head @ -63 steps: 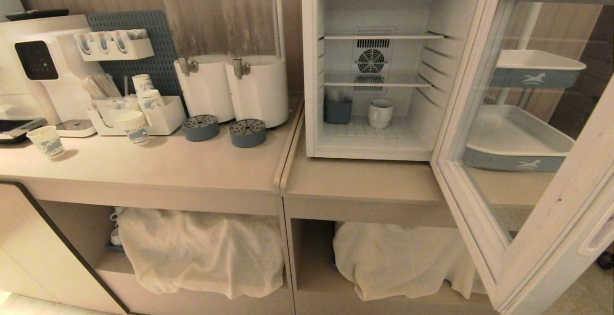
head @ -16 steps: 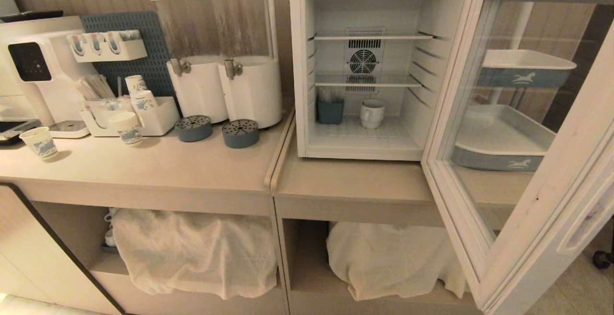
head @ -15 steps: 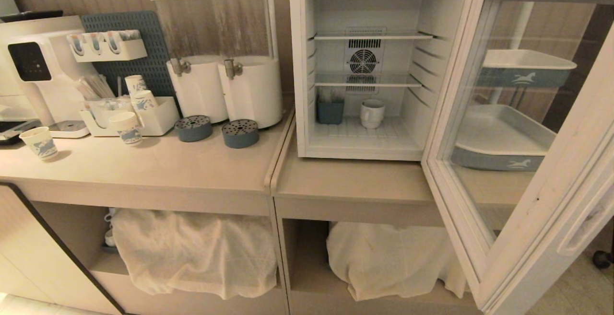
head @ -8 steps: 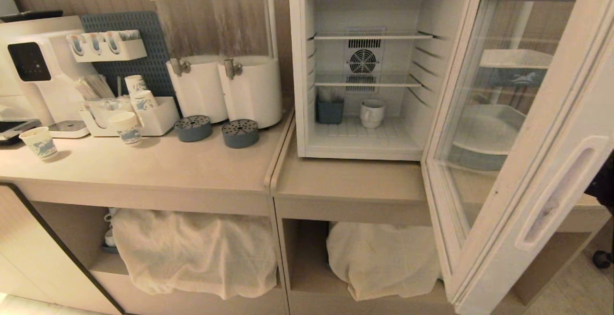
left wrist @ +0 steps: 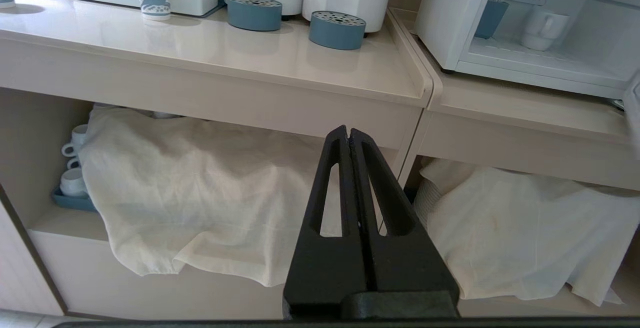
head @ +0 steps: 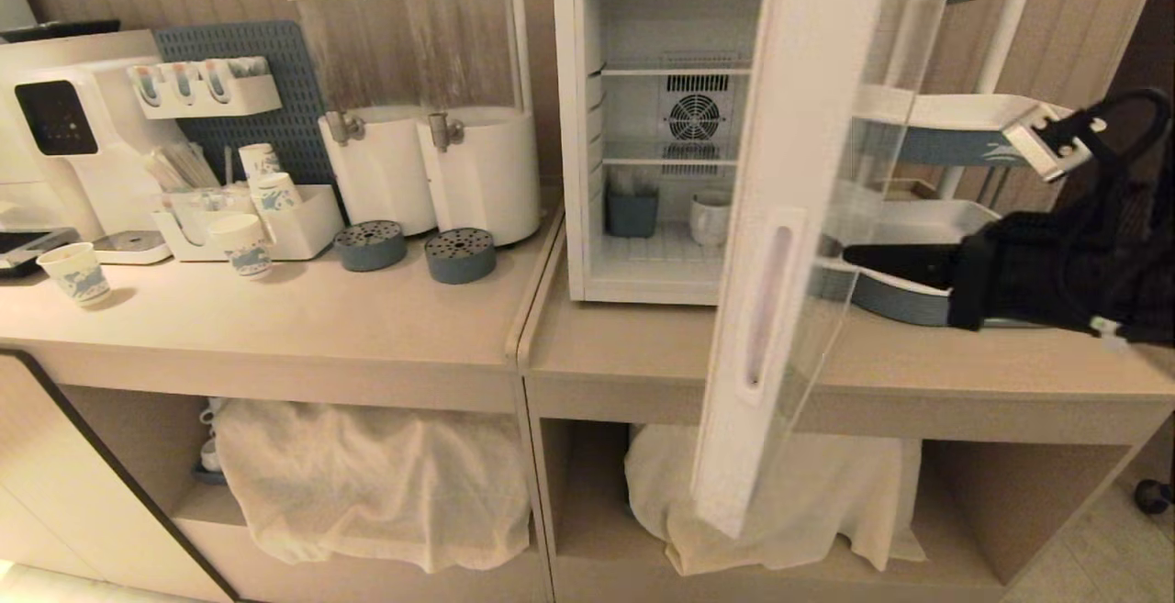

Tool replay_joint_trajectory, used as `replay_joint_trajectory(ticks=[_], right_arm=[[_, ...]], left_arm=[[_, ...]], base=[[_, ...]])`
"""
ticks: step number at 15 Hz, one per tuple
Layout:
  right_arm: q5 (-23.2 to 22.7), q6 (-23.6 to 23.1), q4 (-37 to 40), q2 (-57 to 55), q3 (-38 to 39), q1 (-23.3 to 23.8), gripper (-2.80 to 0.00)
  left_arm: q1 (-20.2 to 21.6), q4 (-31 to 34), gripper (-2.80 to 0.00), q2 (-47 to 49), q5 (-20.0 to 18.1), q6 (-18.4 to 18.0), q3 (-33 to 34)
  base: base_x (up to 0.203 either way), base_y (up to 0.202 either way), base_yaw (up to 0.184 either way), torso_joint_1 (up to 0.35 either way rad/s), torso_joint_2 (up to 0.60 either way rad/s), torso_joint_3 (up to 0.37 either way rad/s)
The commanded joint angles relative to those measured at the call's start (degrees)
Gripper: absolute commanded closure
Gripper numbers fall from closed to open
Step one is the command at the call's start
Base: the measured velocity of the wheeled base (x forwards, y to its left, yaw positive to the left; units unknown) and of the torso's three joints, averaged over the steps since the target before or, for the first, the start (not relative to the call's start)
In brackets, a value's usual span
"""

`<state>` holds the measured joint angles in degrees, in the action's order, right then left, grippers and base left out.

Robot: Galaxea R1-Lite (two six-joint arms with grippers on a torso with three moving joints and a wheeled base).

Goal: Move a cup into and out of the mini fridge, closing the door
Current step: Close the freezer door

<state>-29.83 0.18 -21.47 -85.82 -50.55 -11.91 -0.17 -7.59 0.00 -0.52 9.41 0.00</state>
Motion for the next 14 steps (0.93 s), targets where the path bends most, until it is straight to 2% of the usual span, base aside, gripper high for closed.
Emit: replay_joint_trajectory(ticks=[1,3,7,12,14], right_arm=[[6.98,2.8,-3.96,-7.57,-4.86,-3.75,0.0],[11.51,4.68,-5.28,-12.29,-9.86,-6.22,0.0],[20.39,5.46,-6.12,-21.89,-20.59,-10.73,0.0],[28.22,5.53,-6.03,-31.1,-31.91,-11.47,0.0],[29.79,5.59,-6.08,-33.85,-34.34,-11.44,0.0]], left_arm=[[0.0,-0.05,0.0,-0.26,-0.01,0.08,2.29],[0.0,-0.05,0.0,-0.26,-0.01,0.08,2.29],[0.0,-0.05,0.0,-0.26,-0.01,0.08,2.29],[0.0,-0.05,0.0,-0.26,-0.01,0.08,2.29],[0.0,-0.05,0.0,-0.26,-0.01,0.08,2.29]], base=[[0.0,0.0,0.0,0.0,0.0,0.0],[0.0,0.0,0.0,0.0,0.0,0.0],[0.0,0.0,0.0,0.0,0.0,0.0],[0.0,0.0,0.0,0.0,0.0,0.0],[0.0,0.0,0.0,0.0,0.0,0.0]])
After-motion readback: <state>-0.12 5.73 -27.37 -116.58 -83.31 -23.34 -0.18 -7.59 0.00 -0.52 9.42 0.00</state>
